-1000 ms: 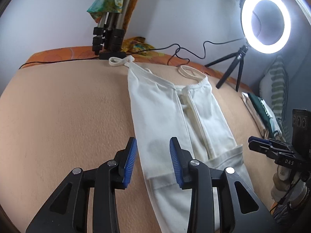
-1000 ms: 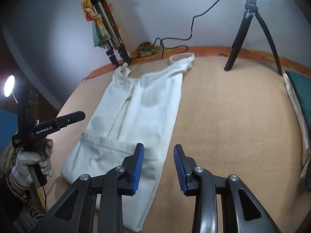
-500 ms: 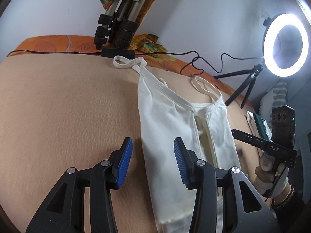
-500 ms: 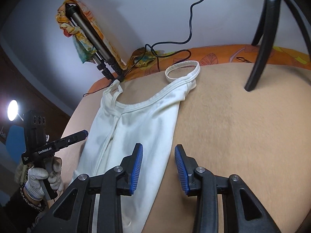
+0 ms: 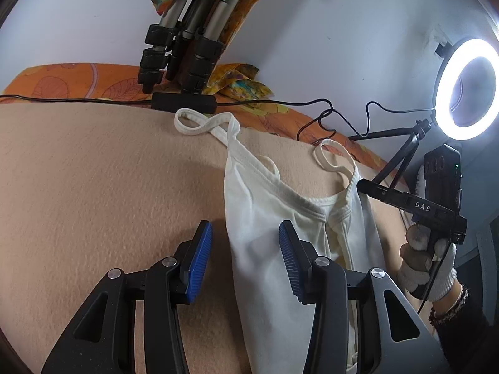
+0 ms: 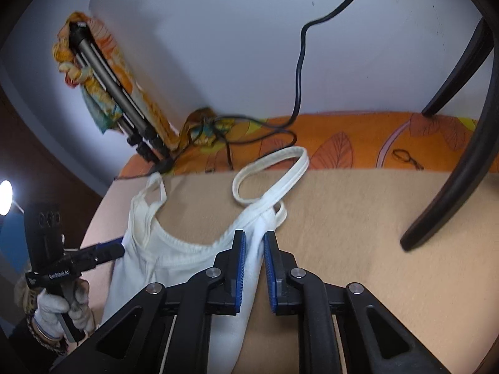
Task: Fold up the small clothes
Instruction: 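Grasp the strap end of the folded tank top with both tools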
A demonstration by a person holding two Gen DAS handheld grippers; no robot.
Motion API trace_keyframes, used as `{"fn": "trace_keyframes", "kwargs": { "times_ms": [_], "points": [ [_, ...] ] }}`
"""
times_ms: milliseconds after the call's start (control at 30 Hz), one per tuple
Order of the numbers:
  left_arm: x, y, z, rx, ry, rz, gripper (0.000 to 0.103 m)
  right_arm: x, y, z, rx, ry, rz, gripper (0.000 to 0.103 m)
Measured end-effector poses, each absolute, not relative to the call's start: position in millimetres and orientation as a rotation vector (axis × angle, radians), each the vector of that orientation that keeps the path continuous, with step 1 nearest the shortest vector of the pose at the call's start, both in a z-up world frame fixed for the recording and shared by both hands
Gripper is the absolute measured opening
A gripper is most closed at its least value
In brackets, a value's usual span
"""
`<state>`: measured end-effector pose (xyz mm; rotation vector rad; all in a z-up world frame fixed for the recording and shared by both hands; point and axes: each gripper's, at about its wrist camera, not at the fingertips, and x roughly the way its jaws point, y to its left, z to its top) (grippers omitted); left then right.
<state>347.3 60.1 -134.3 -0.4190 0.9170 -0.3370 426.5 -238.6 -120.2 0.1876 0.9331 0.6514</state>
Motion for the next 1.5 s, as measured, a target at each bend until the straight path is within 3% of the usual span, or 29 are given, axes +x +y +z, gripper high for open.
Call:
{"fn": "trace_keyframes", "kwargs": {
  "times_ms": [267, 333, 500, 533, 567, 600, 700, 1500],
  "points": [
    [367, 57, -134, -0.449, 0.92, -0.369, 0.043, 419, -243, -123, 0.248, 0.992, 0.732, 0.032],
    [370, 54, -134, -0.444, 0.919, -0.378, 0.043, 417, -238, -129, 0.232, 1.009, 0.737, 0.032],
    [376, 51, -135, -0.458, 0.922, -0.4, 0.038, 418, -233, -135, 0.235, 1.018, 0.752, 0.022],
    [379, 51, -136, -0.466, 0.927, -0.403, 0.034, 418, -233, -135, 0.236, 1.02, 0.753, 0.019],
    [380, 50, -137, -0.475, 0.933, -0.411, 0.019, 419, -232, -136, 0.235, 1.022, 0.75, 0.014],
    [382, 48, -139, -0.481, 0.939, -0.419, 0.011, 419, -232, -136, 0.232, 1.021, 0.746, 0.008],
    [382, 45, -140, -0.474, 0.922, -0.422, 0.005, 417, -231, -133, 0.208, 1.014, 0.74, 0.002],
    [294, 47, -50, -0.482, 0.75, -0.487, 0.0, 314, -236, -16, 0.068, 0.798, 0.764, 0.001]
  ]
}}
